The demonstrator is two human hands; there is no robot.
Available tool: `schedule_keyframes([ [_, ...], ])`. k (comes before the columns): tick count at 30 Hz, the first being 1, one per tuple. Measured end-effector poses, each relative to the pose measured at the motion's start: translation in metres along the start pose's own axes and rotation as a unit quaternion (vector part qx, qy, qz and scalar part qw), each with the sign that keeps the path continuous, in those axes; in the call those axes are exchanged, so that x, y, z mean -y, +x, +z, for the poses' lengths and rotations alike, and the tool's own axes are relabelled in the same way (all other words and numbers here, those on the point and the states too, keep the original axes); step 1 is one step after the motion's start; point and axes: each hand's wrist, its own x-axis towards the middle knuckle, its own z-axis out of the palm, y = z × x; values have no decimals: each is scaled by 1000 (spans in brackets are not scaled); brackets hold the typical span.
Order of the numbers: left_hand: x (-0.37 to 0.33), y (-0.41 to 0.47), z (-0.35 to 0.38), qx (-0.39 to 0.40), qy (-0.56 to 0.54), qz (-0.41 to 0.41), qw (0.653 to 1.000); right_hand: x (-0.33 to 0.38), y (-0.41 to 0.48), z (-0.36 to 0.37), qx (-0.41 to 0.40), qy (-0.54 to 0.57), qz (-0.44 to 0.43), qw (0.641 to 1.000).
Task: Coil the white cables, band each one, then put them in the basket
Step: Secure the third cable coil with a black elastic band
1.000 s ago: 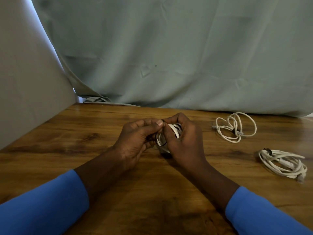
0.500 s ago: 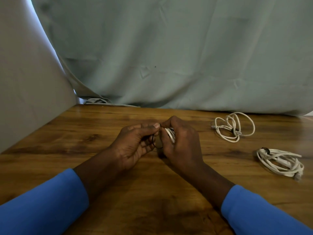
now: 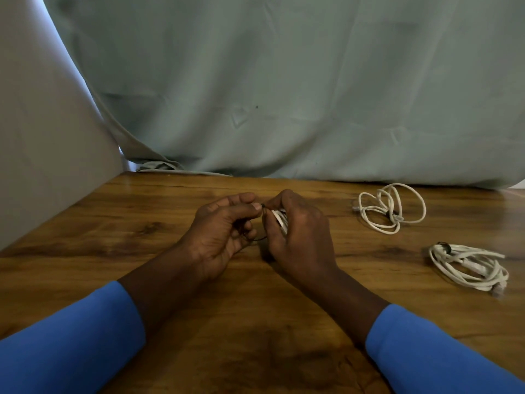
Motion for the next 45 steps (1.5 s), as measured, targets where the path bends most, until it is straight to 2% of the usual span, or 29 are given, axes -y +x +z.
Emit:
schedule_keyframes([
  [4, -3, -1, -2, 16, -9, -11, 1000, 0, -1, 0, 4, 7, -7, 1000],
  [8, -1, -2, -1, 32, -2, -23, 999, 1, -3, -2, -7, 66, 23, 998],
  [12, 1, -2, -1, 34, -12, -16, 999, 1, -2, 1, 2, 62, 33, 997],
  [20, 3, -3, -5, 45, 80, 55, 994, -2, -1, 0, -4, 89, 67, 994],
  [26, 3, -1, -3, 56, 61, 52, 995, -4, 0, -1, -17, 93, 92, 991],
  [40, 13, -1, 3, 9, 6, 42, 999, 1, 0, 1, 15, 69, 41, 997],
  [45, 12, -3, 6, 3, -47, 30, 998, 0, 1, 1, 5, 56, 38, 998],
])
